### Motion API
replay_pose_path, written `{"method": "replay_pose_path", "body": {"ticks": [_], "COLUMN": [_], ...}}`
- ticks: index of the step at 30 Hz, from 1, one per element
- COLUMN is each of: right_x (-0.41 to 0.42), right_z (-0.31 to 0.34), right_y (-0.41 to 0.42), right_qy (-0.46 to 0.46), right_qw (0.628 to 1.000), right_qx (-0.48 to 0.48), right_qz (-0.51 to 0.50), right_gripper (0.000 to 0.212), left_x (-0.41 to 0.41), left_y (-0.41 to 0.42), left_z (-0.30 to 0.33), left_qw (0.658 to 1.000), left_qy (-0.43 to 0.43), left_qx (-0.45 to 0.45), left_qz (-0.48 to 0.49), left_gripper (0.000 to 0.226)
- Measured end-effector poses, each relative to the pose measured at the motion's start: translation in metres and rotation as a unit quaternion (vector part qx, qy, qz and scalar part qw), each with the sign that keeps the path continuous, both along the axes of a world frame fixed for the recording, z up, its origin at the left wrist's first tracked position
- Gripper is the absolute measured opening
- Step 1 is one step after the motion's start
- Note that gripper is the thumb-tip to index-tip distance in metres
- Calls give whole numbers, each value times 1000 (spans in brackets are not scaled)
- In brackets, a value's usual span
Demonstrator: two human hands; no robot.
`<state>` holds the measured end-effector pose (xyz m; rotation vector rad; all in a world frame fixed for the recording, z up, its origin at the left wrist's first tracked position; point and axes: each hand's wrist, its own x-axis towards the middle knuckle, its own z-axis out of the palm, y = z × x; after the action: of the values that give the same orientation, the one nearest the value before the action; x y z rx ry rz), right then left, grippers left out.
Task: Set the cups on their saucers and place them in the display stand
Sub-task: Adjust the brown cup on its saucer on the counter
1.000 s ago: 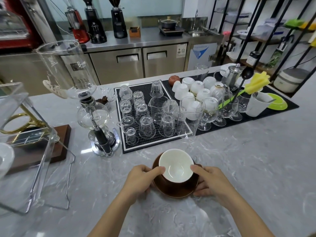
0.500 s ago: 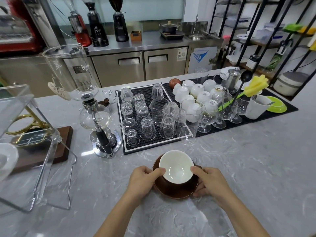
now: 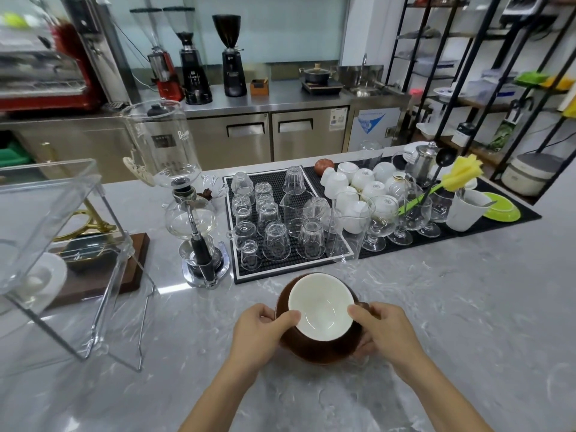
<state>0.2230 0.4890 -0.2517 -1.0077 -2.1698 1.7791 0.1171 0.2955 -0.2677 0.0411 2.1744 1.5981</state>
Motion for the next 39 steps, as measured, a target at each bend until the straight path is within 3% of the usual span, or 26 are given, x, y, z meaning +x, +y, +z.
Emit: {"method": "replay_pose_path", "body": {"ticks": [4, 9, 12, 21, 24, 29, 34, 39], "right_x": [-3, -10, -17, -34, -39, -46, -51, -59], "right_z": [23, 60, 77, 116, 131, 154, 178, 199], "right_y": [-10, -24, -34, -62, -75, -94, -114, -134], "right_qy": [54, 117, 147, 206, 216, 241, 262, 279], "right_qw": [999, 992, 987, 973, 969, 960, 951, 942], "right_qx": [2, 26, 28, 18, 24, 20, 13, 37], "right_qz": [9, 46, 61, 104, 116, 144, 161, 182], "right_gripper": [19, 7, 6, 10, 29, 31, 31, 30], "left_x": [1, 2, 2, 8, 8, 9, 9, 5], "left_y": [-11, -32, -44, -83, -96, -118, -138, -158], "left_z": [27, 66, 87, 136, 151, 177, 202, 221], "left_qw": [998, 993, 988, 981, 978, 970, 963, 958], "left_qy": [46, 97, 132, 167, 177, 212, 232, 244], "left_qx": [31, 61, 64, 62, 55, 47, 45, 52], "left_qz": [6, 25, 40, 80, 92, 112, 127, 143], "left_gripper": [39, 65, 69, 54, 57, 40, 58, 61]}}
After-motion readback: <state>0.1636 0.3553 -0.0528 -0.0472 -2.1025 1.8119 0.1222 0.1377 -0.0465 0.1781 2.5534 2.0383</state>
